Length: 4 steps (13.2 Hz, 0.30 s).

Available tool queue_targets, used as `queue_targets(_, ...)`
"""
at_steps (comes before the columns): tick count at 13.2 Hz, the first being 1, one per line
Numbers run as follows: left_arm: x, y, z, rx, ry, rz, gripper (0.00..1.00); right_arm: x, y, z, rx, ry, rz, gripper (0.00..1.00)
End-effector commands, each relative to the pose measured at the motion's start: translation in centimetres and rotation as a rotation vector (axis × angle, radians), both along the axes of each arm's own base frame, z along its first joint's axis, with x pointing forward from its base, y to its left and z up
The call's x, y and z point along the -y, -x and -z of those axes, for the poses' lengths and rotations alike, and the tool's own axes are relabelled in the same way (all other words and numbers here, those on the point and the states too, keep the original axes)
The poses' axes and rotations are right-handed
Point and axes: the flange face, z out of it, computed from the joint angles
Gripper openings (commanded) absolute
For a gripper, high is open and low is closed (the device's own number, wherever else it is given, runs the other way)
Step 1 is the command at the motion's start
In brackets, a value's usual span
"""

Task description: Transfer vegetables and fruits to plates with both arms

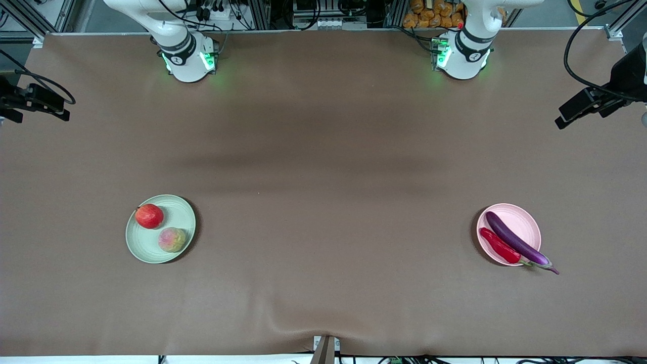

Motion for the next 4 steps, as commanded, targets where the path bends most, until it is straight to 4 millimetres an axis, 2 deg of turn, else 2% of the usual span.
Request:
queue_targets(1, -0.06, 0.05, -0.29, 0.003, 0.001, 0.008, 1.00, -0.53, 1.58, -1.68, 0.006, 0.013, 0.062, 1.00)
queue_targets(4, -0.48, 0.12, -1.08, 0.014, 0.001, 0.038, 1.00, -0.82, 1.68, -1.39, -0.015, -0.035, 0.120, 1.00)
